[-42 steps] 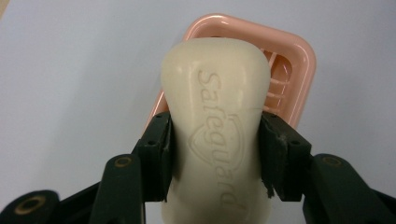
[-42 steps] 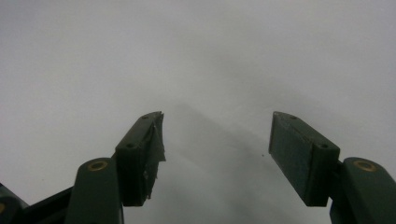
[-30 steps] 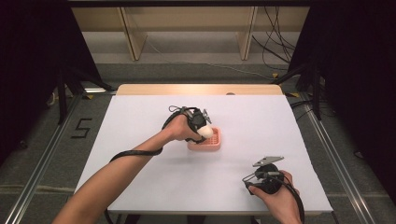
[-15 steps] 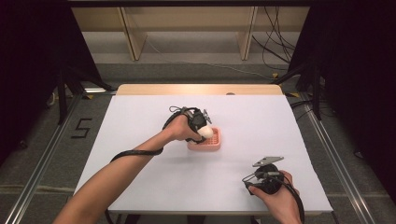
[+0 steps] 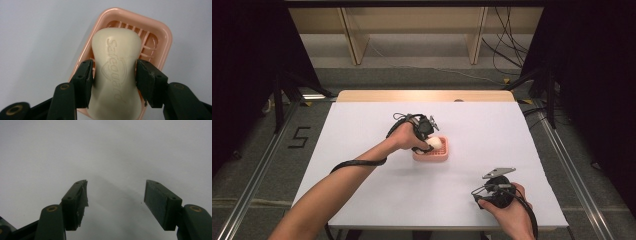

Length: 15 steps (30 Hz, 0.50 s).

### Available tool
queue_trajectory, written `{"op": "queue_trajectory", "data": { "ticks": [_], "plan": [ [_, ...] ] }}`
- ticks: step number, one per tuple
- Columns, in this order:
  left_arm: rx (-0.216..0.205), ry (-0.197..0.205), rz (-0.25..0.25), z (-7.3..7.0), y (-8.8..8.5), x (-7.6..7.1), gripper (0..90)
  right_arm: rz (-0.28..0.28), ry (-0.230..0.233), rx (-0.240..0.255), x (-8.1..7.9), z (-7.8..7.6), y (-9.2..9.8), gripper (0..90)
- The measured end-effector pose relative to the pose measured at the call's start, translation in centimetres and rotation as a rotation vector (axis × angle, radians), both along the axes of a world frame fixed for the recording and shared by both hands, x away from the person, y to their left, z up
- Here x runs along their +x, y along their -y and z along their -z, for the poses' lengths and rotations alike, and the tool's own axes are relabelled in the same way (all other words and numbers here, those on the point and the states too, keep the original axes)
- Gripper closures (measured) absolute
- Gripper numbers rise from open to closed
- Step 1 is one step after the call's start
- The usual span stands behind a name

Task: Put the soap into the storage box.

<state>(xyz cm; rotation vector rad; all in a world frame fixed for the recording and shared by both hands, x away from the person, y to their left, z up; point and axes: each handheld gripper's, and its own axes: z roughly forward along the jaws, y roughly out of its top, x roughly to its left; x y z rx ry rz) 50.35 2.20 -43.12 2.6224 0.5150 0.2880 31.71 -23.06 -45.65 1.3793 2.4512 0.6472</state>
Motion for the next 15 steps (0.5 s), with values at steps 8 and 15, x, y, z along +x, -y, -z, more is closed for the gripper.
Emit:
{"op": "queue_trajectory", "data": {
  "ticks": [8, 15],
  "plan": [
    [-0.054, -0.003, -0.032, -1.2, -1.4, -0.6, 43.2, -0.009, 0.007, 0.001, 0.1, 0.0, 0.1, 35.7],
    [-0.087, 0.011, -0.042, -2.1, -3.0, -1.6, 41.2, -0.003, 0.005, 0.000, 0.1, 0.0, 0.0, 35.4]
  ]
}}
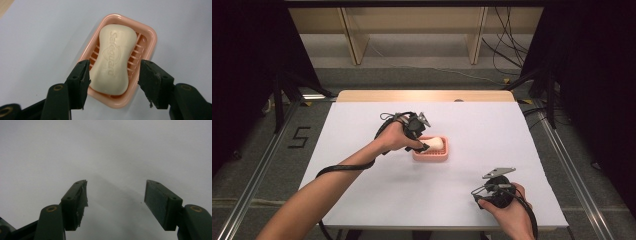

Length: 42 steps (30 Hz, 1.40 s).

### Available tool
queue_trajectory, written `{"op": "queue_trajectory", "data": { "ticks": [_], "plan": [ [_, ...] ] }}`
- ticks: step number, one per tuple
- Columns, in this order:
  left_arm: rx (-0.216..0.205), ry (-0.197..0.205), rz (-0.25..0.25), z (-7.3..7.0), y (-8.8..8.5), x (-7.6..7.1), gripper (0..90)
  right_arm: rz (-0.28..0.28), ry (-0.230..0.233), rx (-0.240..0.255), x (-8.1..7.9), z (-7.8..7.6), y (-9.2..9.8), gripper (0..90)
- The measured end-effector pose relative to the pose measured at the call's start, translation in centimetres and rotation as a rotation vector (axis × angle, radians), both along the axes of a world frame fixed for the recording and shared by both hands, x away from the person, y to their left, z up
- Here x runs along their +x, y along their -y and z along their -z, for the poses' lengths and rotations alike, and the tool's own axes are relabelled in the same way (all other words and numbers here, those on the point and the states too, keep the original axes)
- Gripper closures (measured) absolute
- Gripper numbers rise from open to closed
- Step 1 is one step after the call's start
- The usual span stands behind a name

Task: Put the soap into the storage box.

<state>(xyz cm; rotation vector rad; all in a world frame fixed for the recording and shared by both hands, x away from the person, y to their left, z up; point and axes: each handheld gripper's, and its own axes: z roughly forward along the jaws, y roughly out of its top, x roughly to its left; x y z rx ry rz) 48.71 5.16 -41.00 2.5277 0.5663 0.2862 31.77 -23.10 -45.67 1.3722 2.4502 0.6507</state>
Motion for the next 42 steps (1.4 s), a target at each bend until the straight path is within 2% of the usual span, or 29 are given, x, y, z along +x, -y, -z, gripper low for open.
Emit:
{"op": "queue_trajectory", "data": {
  "ticks": [7, 8, 9, 11, 12, 13, 15, 18, 20, 22, 24, 27, 29, 32, 33, 34, 35, 36, 38, 39, 40, 42],
  "plan": [
    [-0.036, 0.014, -0.032, -0.7, -2.3, -2.0, 39.7, 0.001, 0.002, -0.006, 0.0, 0.0, 0.0, 35.3],
    [-0.029, 0.013, -0.032, -0.8, -2.7, -2.4, 39.5, 0.000, 0.003, -0.007, 0.0, 0.0, 0.0, 35.3],
    [-0.046, 0.018, -0.043, -0.8, -3.1, -2.8, 39.3, 0.000, 0.003, -0.008, 0.0, 0.0, 0.0, 35.3],
    [-0.045, 0.020, -0.043, -0.8, -4.0, -3.5, 38.7, 0.000, 0.003, -0.009, 0.0, -0.1, -0.1, 35.2],
    [-0.061, 0.034, -0.058, -0.5, -4.6, -4.1, 38.3, 0.002, 0.003, -0.008, -0.1, -0.1, -0.1, 35.2],
    [-0.057, 0.038, -0.052, -0.5, -5.0, -4.3, 38.2, 0.001, 0.004, -0.007, -0.1, 0.0, -0.1, 35.2],
    [-0.068, 0.029, -0.072, -0.2, -6.0, -5.1, 37.9, 0.003, 0.003, -0.008, -0.1, 0.0, -0.1, 35.2],
    [-0.075, 0.030, -0.086, 0.4, -7.4, -6.2, 37.6, 0.010, 0.001, -0.006, -0.1, 0.0, -0.2, 35.1],
    [-0.098, 0.011, -0.112, 0.9, -8.2, -6.8, 37.4, 0.018, -0.010, -0.007, -0.1, 0.0, -0.3, 35.1],
    [-0.104, 0.001, -0.126, 1.4, -9.0, -7.6, 37.2, -0.006, 0.004, -0.005, 0.0, 0.1, -0.3, 35.0],
    [-0.112, 0.008, -0.126, 1.9, -9.7, -8.2, 37.2, -0.007, 0.002, -0.008, 0.0, 0.1, -0.3, 35.0],
    [-0.126, -0.006, -0.152, 2.8, -10.6, -9.2, 37.1, -0.009, 0.002, -0.008, 0.0, 0.1, -0.4, 34.9],
    [-0.121, 0.002, -0.157, 3.4, -11.2, -9.8, 37.2, -0.009, 0.004, -0.011, 0.0, 0.1, -0.4, 34.9],
    [-0.145, -0.005, -0.191, 4.7, -12.3, -10.9, 37.5, -0.010, 0.005, -0.012, -0.1, 0.1, -0.4, 34.9],
    [-0.151, 0.012, -0.203, 5.2, -12.7, -11.3, 37.6, -0.009, 0.007, -0.011, -0.1, 0.1, -0.4, 34.9],
    [-0.171, -0.003, -0.222, 5.7, -13.0, -11.7, 37.6, -0.009, 0.008, -0.011, -0.1, 0.1, -0.4, 34.9],
    [-0.148, 0.003, -0.218, 5.8, -13.5, -11.8, 37.6, -0.009, 0.008, -0.011, 0.0, 0.1, -0.4, 34.9],
    [-0.157, -0.005, -0.229, 6.0, -13.8, -12.1, 37.6, -0.010, 0.006, -0.014, 0.0, 0.1, -0.4, 34.9],
    [-0.174, 0.026, -0.260, 6.3, -14.3, -12.4, 37.6, -0.013, 0.005, -0.014, 0.0, 0.1, -0.5, 34.9],
    [-0.180, 0.024, -0.264, 6.3, -14.5, -12.6, 37.7, -0.010, 0.003, -0.013, -0.1, 0.1, -0.5, 34.9],
    [-0.179, 0.040, -0.268, 6.4, -14.7, -12.7, 37.7, -0.013, 0.006, -0.011, -0.1, 0.0, -0.6, 34.9],
    [-0.175, 0.038, -0.280, 6.6, -14.9, -12.9, 37.9, -0.022, 0.010, -0.009, -0.1, 0.0, -0.6, 34.9]
  ]
}}
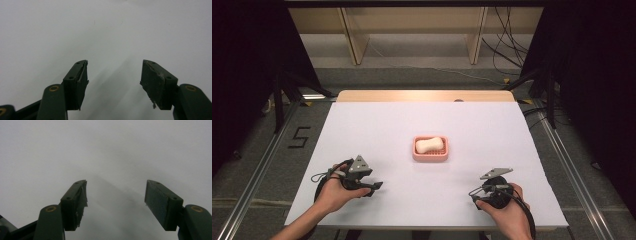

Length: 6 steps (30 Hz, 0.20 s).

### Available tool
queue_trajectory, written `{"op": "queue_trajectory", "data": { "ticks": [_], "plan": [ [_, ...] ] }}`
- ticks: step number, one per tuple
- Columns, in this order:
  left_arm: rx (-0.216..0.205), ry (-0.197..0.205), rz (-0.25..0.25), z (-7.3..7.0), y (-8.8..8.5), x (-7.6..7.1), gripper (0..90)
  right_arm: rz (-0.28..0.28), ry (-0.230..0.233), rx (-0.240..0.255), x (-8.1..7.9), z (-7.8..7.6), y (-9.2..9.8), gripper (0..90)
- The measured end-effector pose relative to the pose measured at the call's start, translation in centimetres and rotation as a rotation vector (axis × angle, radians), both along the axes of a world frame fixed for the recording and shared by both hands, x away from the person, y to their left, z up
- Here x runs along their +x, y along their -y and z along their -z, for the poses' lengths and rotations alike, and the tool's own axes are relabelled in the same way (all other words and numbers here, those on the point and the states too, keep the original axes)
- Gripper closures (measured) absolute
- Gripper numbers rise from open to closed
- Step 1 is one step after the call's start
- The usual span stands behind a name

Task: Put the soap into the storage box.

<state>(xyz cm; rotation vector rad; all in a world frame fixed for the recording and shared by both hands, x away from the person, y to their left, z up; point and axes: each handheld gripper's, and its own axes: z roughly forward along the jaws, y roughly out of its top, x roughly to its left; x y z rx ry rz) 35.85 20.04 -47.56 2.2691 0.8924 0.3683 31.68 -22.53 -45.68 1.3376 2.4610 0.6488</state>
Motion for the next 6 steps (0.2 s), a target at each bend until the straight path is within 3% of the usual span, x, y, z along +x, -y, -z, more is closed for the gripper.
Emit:
{"op": "queue_trajectory", "data": {
  "ticks": [1, 2, 5, 6],
  "plan": [
    [0.009, 0.020, 0.002, 0.03, -0.15, 0.02, 38.0, 0.001, 0.000, -0.004, -0.03, -0.03, -0.02, 34.9],
    [-0.008, 0.005, -0.010, 0.12, -0.11, -0.08, 38.0, 0.009, 0.000, 0.003, -0.06, -0.03, -0.11, 34.8],
    [0.002, 0.019, -0.002, 0.05, -0.06, -0.12, 38.0, -0.005, 0.001, 0.000, -0.04, -0.01, -0.03, 34.8],
    [-0.012, 0.007, -0.012, 0.11, 0.06, -0.22, 38.0, -0.007, 0.002, 0.000, -0.04, 0.00, -0.02, 34.8]
  ]
}}
